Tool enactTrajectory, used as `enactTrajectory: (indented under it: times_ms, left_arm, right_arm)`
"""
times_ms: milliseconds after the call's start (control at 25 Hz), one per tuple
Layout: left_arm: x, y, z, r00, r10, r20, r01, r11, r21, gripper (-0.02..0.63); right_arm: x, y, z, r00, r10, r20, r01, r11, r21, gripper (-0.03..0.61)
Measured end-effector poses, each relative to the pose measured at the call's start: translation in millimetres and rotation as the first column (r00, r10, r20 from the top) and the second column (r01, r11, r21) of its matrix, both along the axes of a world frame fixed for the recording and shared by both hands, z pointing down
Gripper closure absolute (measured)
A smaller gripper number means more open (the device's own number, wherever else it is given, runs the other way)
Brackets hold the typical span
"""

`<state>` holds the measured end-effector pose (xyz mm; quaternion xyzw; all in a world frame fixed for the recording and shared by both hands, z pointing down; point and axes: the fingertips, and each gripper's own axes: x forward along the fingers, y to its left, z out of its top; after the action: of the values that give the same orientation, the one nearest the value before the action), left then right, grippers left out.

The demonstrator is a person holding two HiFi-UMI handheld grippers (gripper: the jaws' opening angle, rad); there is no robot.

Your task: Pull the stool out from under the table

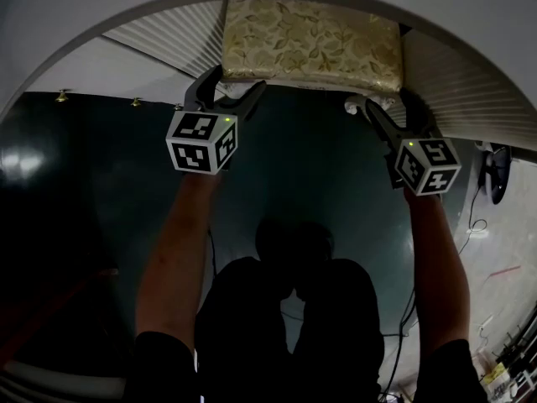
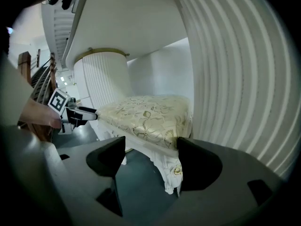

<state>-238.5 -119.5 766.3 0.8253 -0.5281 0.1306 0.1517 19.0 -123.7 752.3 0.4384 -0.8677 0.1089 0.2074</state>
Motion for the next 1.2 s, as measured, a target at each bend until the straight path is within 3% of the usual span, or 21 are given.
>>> enactTrajectory:
  times_ms: [120,240,480,1200]
  left_arm:
    - [-4.2,3.0,3.1,1.000,-0.008,-0.027,0.007,1.000,-0.031,0.236]
    - [-8.0,0.8,14.9,0.999,-0.008,-0.041,0.005,0.997,-0.072,0.209]
    - [1.7,0.0,21.9,1.000,0.002,0.005,-0.001,0.995,-0.097,0.196]
    - [-0.9,9.9,6.0,0.995,-0.010,-0.094,-0.012,0.971,-0.237,0.190]
  right_arm:
    - [3.8,2.5,2.4,1.000,-0.005,-0.015,0.005,1.000,-0.008,0.282]
    - [9.4,-8.5,7.4,0.997,0.051,0.050,-0.049,0.998,-0.038,0.282]
    - [8.3,-15.2,11.9,0.992,0.070,0.105,-0.064,0.996,-0.066,0.282]
    - [5.2,-12.2,5.2,0.994,0.093,0.064,-0.074,0.966,-0.247,0.282]
